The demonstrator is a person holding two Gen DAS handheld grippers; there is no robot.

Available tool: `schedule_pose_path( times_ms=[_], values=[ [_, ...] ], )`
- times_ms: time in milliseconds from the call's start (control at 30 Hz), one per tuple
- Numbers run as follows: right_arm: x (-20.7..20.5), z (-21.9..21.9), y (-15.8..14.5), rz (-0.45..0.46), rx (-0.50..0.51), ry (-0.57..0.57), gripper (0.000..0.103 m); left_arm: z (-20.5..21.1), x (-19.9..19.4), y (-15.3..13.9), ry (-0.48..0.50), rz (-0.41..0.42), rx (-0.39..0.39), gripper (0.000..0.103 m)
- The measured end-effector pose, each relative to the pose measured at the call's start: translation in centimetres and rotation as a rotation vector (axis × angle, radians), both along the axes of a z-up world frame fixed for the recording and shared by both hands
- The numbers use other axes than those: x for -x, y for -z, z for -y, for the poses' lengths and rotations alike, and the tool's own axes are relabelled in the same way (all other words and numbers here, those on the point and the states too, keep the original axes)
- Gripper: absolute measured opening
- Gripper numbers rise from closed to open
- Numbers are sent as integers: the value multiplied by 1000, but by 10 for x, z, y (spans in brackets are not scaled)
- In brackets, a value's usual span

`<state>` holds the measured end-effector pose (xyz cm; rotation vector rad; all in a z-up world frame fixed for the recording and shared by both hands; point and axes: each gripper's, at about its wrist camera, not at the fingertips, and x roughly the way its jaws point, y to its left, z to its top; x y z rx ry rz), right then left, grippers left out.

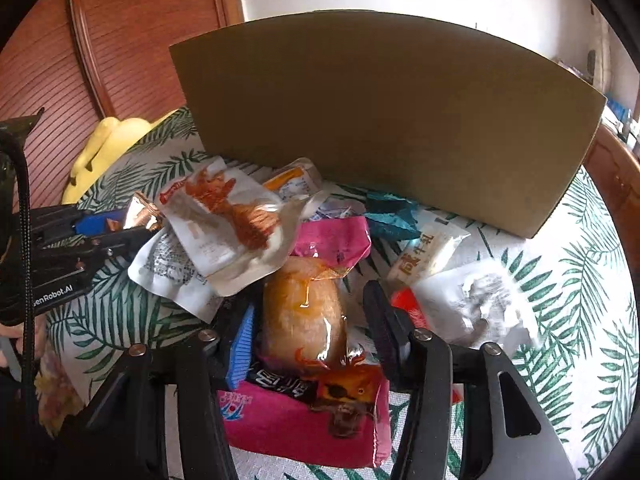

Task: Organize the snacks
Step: 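Grasp the gold foil packet with the left tool while the right tool grasps the pink egg snack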

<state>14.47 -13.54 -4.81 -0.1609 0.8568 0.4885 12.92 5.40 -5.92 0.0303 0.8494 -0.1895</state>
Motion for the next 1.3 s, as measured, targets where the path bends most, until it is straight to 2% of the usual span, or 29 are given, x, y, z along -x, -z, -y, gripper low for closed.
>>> schedule_pose_path(
  times_ms=[400, 767, 933, 1300],
  values=[
    [19, 27, -5, 7, -113, 11, 42, -4, 25, -17, -24, 66, 71, 21],
    [43, 68, -36, 90, -239, 45, 42, 9, 38, -40, 2, 123, 105, 21],
    [54, 75, -44, 139, -225, 61, 42, 16, 45, -52, 17, 150, 120, 21],
    [66, 83, -56, 186, -228, 91, 43, 33, 61, -76, 54, 208, 149, 21]
  ],
)
